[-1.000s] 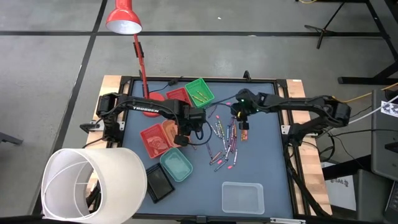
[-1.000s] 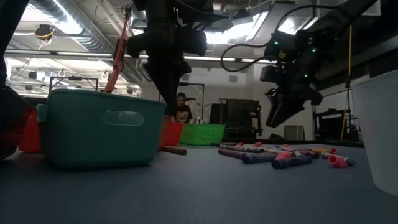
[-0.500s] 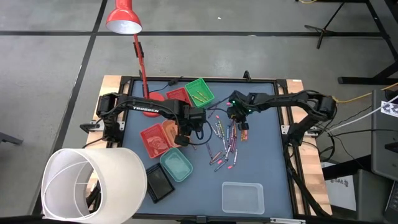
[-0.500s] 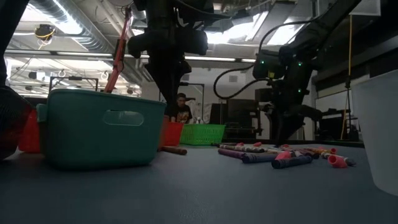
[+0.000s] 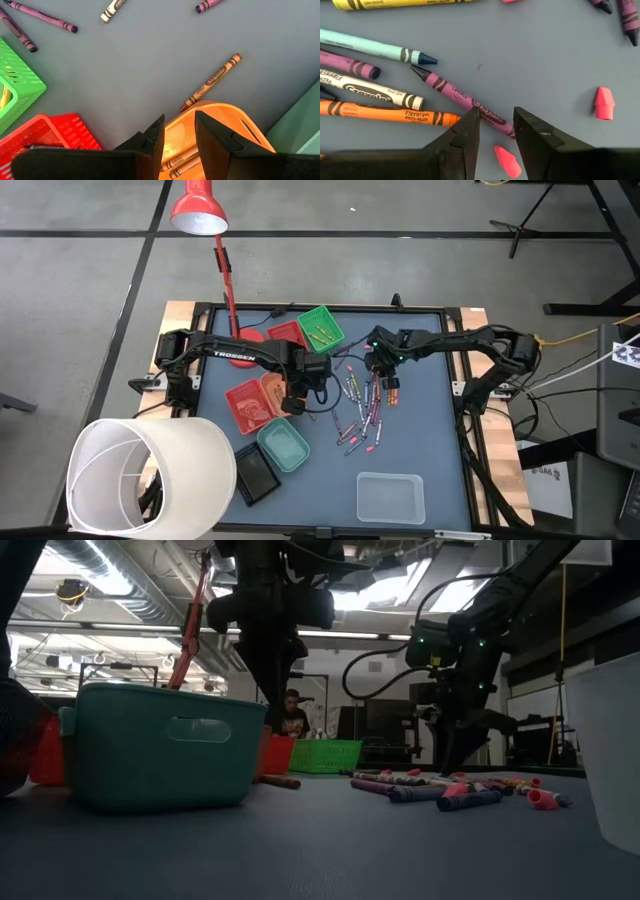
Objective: Sort crayons
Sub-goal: Put the purple crayon into the white bin
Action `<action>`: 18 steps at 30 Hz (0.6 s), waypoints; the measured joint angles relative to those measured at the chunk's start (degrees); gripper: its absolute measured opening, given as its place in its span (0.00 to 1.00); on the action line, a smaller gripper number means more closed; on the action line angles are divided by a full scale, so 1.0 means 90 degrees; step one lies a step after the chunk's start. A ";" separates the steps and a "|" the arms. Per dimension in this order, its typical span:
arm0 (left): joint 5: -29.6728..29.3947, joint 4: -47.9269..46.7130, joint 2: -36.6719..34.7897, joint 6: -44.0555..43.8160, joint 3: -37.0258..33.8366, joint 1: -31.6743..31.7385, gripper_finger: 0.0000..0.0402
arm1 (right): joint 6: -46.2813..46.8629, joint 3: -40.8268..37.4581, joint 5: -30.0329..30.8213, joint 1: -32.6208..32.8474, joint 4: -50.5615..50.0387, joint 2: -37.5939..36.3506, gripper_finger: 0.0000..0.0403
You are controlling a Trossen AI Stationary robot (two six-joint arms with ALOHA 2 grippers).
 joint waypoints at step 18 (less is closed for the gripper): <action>0.0000 0.0095 0.0000 -0.0007 0.0000 0.0000 0.23 | -0.0216 0.0282 0.0006 0.0005 -0.0587 0.0036 0.31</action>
